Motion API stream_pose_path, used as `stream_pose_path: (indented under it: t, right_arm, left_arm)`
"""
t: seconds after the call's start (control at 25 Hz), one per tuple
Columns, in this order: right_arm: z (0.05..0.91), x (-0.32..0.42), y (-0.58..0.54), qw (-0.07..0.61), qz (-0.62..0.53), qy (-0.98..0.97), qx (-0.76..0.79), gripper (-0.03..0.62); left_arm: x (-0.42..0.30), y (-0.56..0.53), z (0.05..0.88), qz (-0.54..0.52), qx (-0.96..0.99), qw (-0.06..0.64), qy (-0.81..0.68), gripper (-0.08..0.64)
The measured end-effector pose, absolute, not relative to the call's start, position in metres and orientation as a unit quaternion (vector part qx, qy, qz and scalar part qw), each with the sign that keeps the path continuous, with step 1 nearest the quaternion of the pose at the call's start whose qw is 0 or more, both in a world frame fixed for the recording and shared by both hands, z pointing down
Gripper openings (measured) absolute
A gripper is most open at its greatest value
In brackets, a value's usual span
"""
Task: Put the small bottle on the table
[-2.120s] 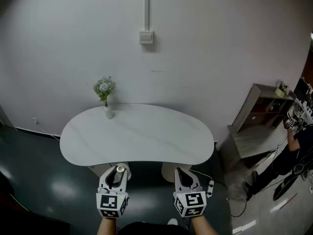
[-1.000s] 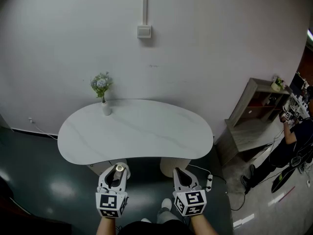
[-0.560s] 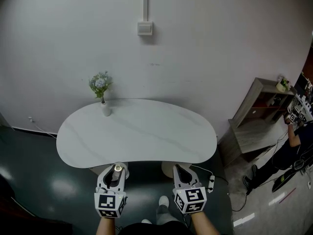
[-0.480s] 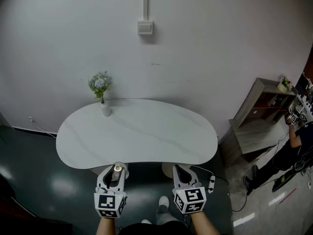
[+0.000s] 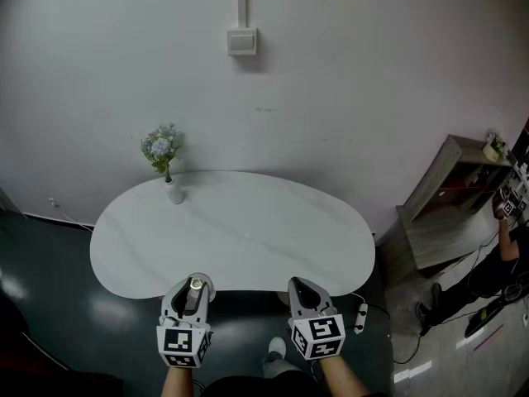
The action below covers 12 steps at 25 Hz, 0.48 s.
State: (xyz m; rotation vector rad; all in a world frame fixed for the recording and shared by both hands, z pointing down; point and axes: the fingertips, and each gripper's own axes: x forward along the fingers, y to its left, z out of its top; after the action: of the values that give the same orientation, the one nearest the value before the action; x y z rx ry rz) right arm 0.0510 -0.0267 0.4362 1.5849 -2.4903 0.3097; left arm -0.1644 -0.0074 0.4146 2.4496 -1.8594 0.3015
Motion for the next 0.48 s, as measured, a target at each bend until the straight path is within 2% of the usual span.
stream_pose_path:
  t: [0.48]
  right_arm:
    - [0.442, 0.071, -0.100, 0.088, 0.121, -0.850, 0.505, 0.067]
  left_arm:
    - [-0.146, -0.069, 0.414, 0.111, 0.773, 0.029, -0.624, 0.130]
